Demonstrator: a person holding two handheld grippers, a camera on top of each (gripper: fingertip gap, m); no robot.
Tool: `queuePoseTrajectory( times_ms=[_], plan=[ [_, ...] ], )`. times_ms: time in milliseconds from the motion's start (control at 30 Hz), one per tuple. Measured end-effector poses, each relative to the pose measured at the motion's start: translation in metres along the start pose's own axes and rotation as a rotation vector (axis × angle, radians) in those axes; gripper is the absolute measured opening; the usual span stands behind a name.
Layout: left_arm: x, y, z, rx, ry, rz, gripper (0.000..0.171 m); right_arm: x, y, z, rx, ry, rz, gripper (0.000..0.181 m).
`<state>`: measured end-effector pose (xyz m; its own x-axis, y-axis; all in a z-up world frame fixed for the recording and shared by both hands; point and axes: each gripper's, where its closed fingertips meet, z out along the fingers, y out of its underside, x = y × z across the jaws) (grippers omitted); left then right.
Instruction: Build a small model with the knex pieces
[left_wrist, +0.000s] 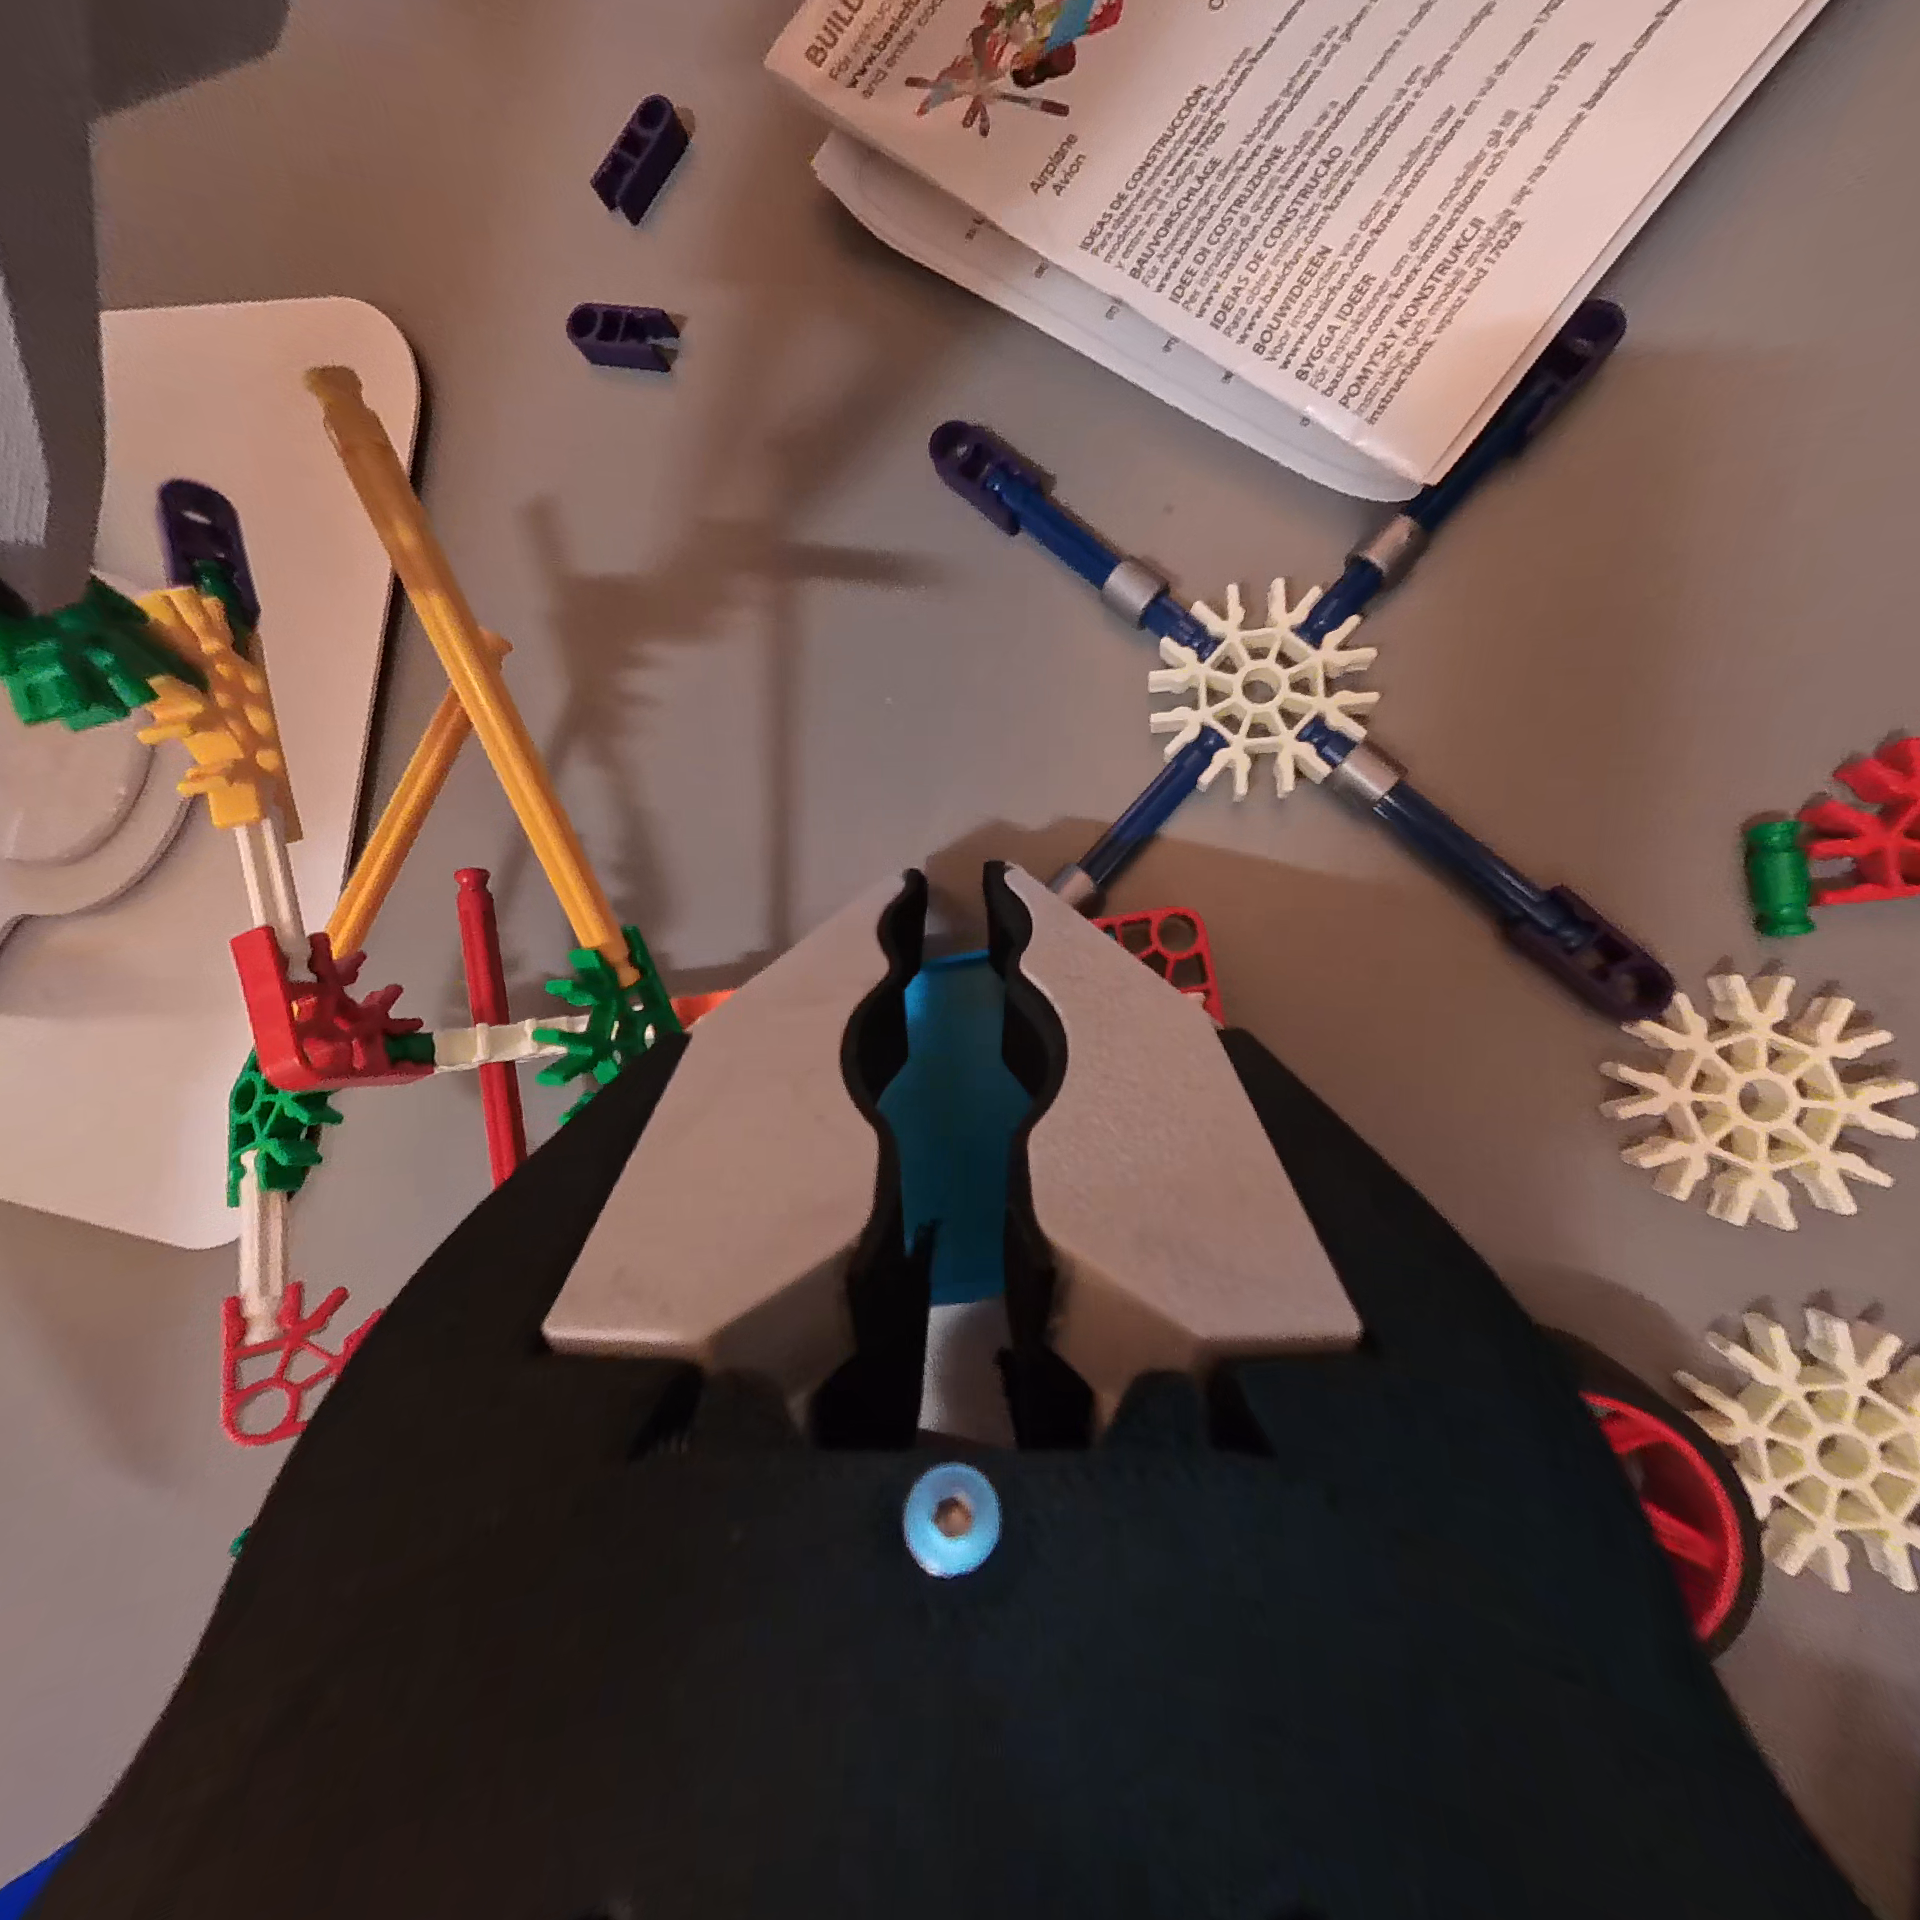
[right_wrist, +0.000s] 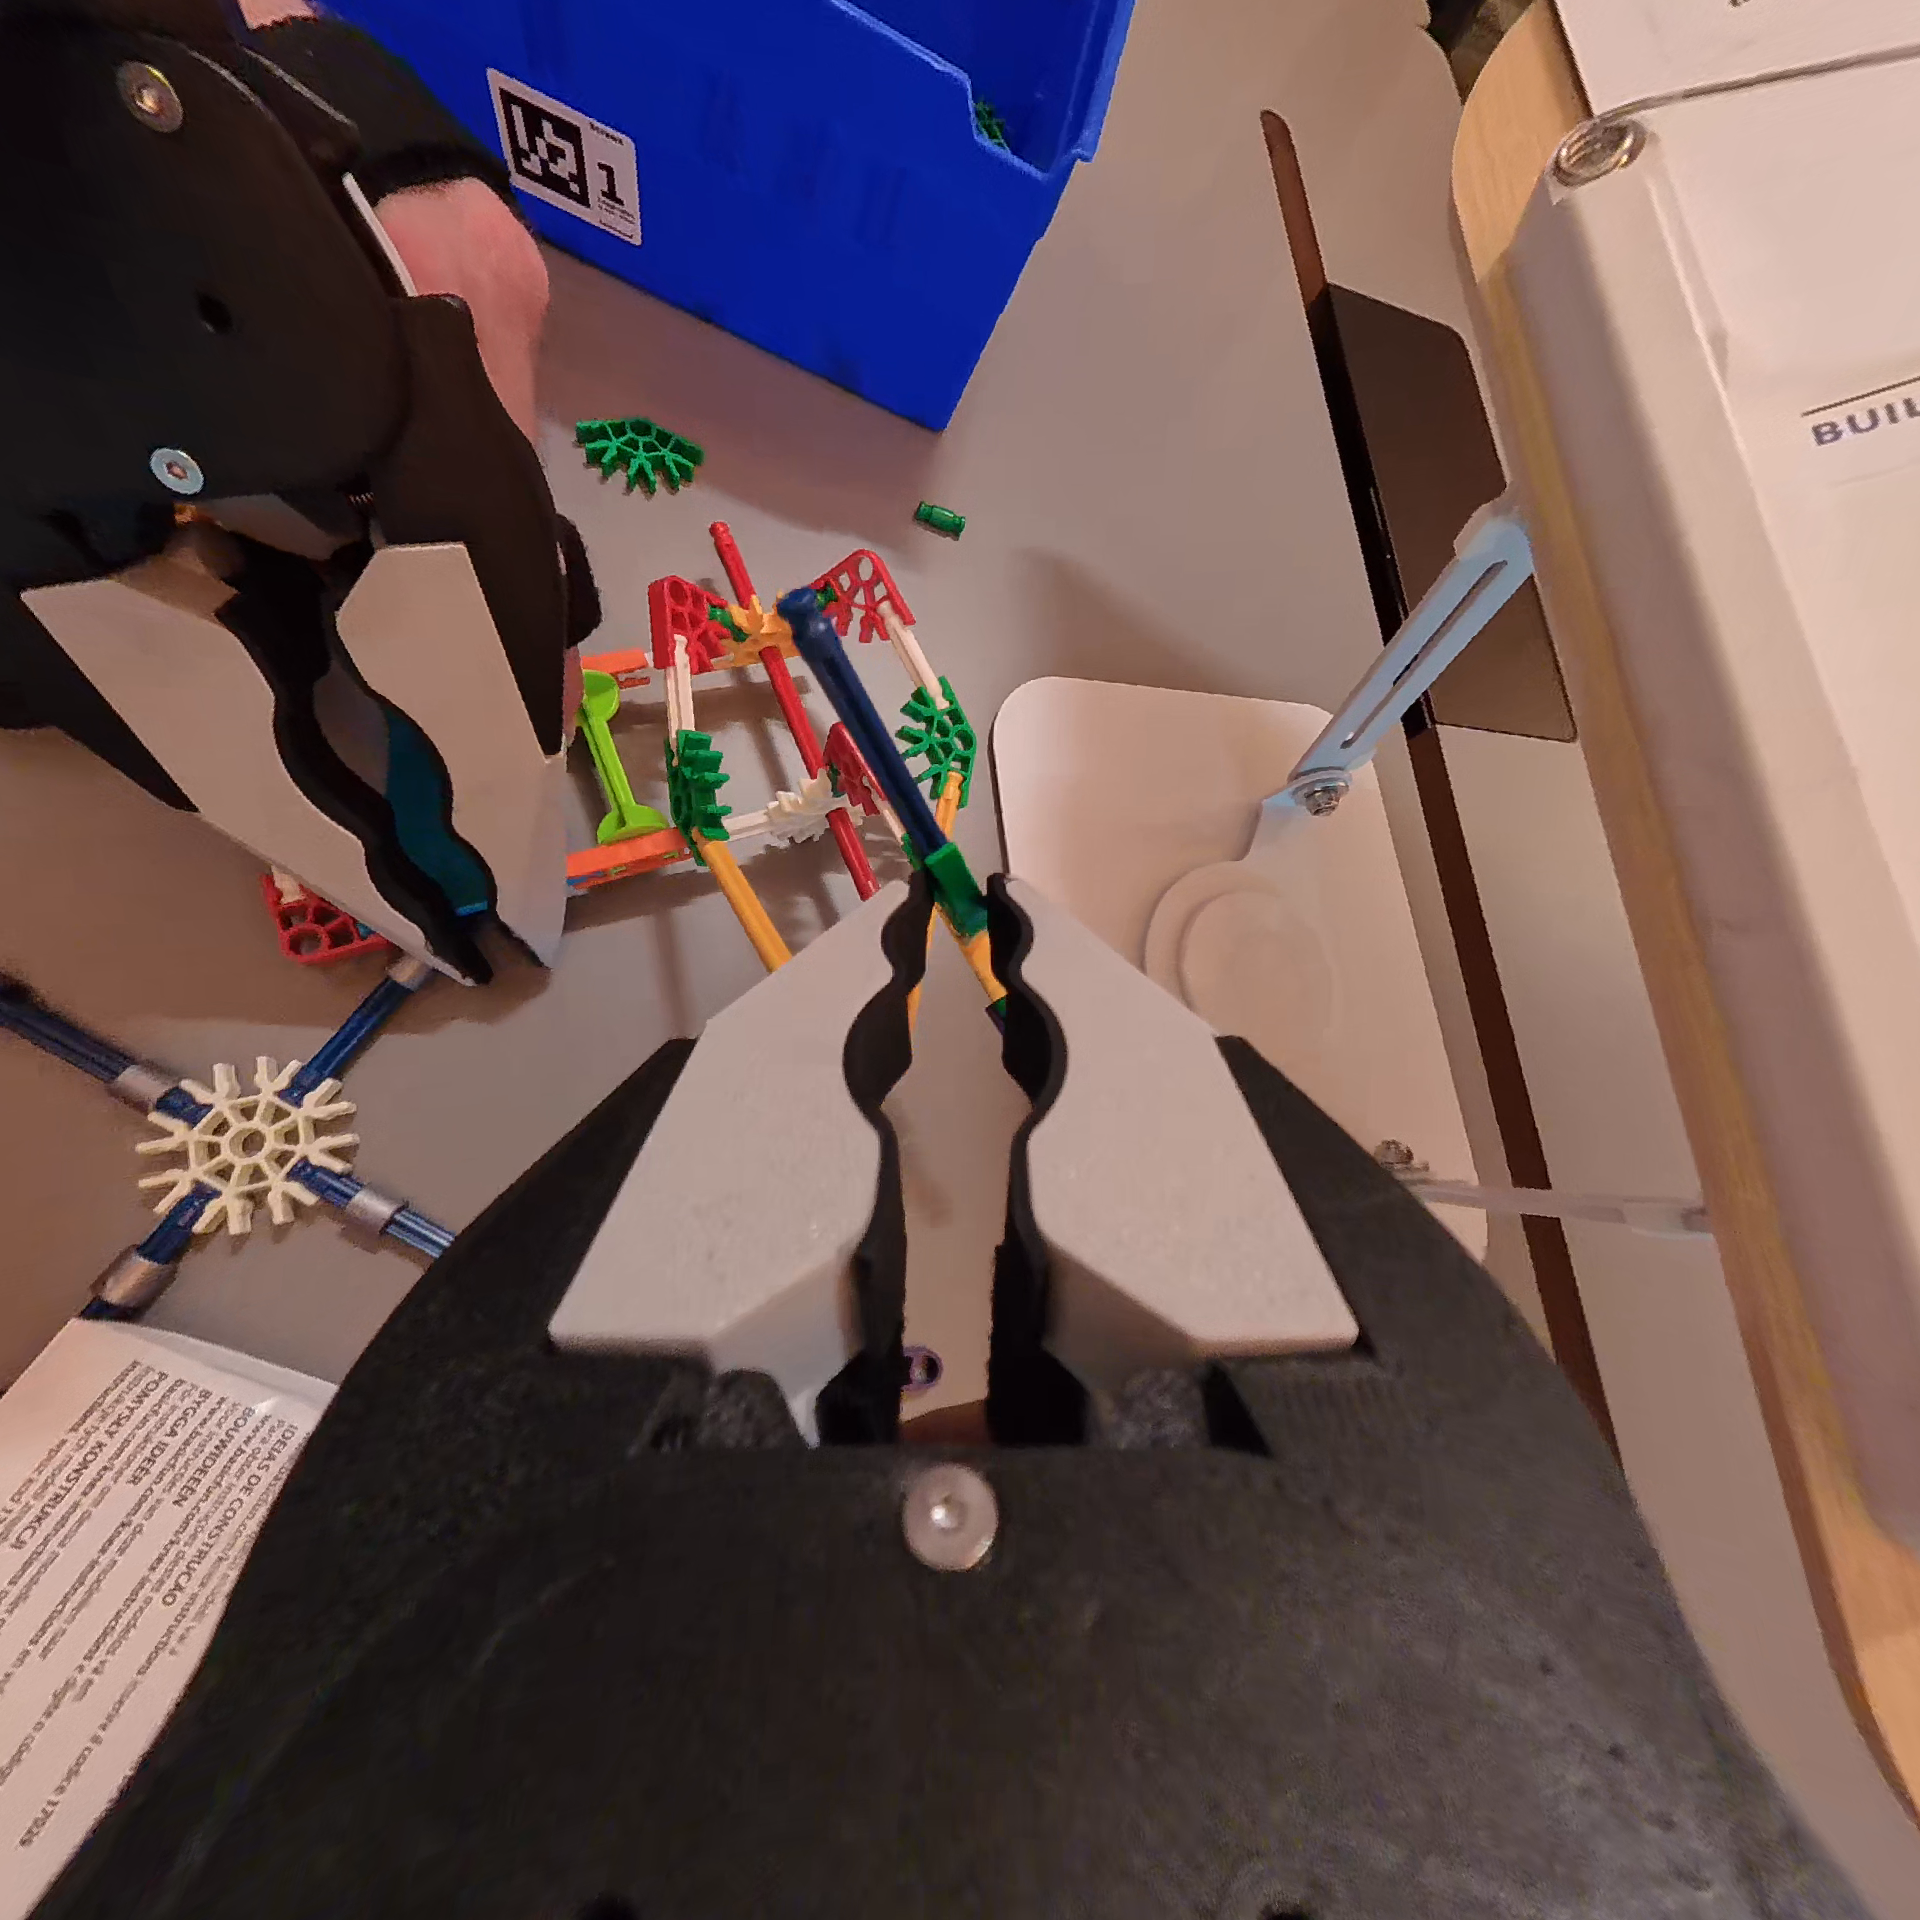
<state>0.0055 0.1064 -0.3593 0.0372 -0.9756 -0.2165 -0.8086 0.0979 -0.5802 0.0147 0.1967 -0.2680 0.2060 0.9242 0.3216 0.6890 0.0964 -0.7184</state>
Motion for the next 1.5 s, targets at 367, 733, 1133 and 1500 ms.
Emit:
queuePoseTrajectory(
  times_ms=[367, 733, 1133, 1500],
  plan=[
    [-0.024, -0.014, -0.019, 0.086, -0.131, 0.036, 0.012, 0.003, 0.002, -0.001, 0.002, -0.004, 0.034, 0.007],
    [-0.069, -0.007, -0.006, 0.065, -0.351, -0.020, 0.022, 0.000, -0.003, -0.002, 0.020, -0.013, 0.019, 0.006],
    [-0.071, -0.013, -0.025, 0.200, -0.294, -0.048, 0.003, 0.002, 0.001, -0.003, 0.054, -0.025, -0.017, 0.004],
    [-0.085, -0.020, -0.045, 0.330, -0.277, -0.169, 0.003, -0.002, 0.000, -0.004, 0.073, -0.059, -0.017, 0.005]
  ],
)
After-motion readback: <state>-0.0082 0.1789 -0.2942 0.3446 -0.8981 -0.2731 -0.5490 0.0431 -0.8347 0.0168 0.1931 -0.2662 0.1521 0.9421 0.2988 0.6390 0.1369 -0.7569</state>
